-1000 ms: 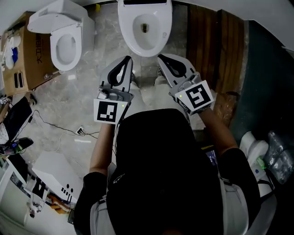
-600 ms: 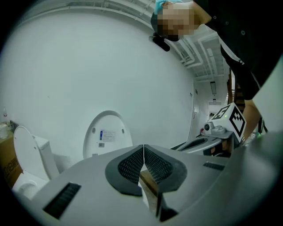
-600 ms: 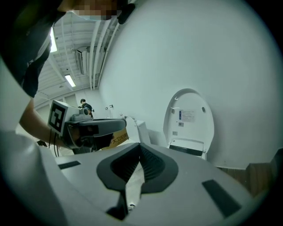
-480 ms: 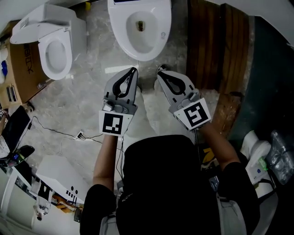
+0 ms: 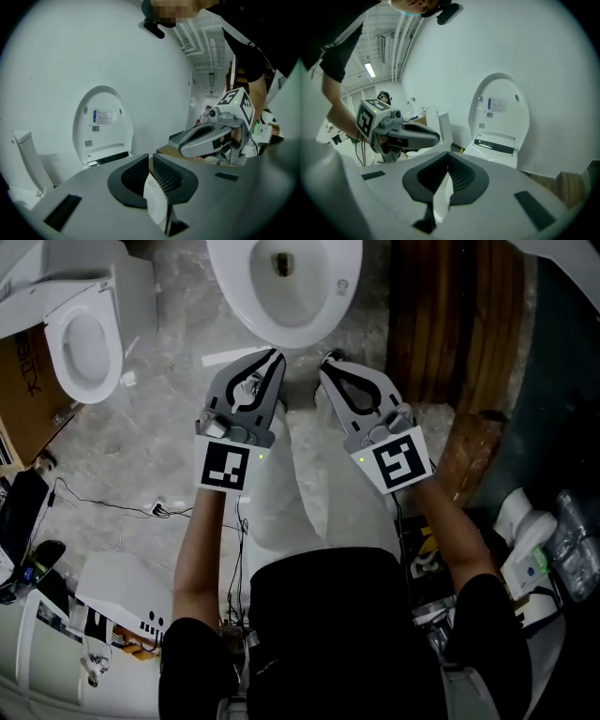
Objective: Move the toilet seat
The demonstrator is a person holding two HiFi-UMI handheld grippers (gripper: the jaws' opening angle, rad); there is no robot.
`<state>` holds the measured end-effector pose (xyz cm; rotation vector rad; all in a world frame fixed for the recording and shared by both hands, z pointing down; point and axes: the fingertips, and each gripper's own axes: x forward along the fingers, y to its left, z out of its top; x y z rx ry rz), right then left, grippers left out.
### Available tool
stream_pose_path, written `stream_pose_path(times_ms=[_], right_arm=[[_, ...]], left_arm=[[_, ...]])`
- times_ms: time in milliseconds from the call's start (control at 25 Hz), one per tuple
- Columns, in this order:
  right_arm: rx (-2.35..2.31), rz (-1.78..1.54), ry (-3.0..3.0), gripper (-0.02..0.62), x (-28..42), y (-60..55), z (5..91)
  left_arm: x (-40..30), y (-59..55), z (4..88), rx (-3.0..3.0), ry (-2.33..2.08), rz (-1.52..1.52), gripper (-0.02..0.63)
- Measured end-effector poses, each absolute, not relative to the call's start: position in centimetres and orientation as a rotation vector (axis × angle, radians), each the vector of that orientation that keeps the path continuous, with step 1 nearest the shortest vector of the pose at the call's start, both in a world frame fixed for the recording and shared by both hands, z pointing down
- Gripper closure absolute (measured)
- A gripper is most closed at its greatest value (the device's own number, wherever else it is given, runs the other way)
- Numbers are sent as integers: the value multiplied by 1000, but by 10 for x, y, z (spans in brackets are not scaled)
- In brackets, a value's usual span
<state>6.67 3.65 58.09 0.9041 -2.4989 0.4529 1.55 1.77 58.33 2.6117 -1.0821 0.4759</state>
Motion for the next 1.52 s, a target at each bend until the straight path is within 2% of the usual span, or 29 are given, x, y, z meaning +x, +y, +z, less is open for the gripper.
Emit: stream_pose_path(times_ms=[240, 520, 560, 640, 920, 1160, 1520], right_arm=[[784, 379, -2361, 580, 69, 41, 657], [489, 247, -2237, 577, 67, 51, 750], [457, 227, -2218, 564, 69, 50, 766], [389, 211, -2171, 490, 72, 51, 796], [65, 26, -1997, 387, 73, 68, 877], [-133, -178, -1860, 374, 75, 71, 929], [-220, -190, -1784, 357, 75, 71, 965]], left_arm=[[28, 29, 665, 2705, -881, 721, 589], [44, 54, 768, 2759, -591, 1041, 515], [46, 54, 782, 2766, -556, 1086, 504], [48, 56, 806, 2770, -481, 1175, 481], [50, 64, 870, 2739, -174, 1482, 394], [47, 68, 918, 2680, 47, 1684, 370], [45, 71, 949, 2606, 177, 1815, 351]])
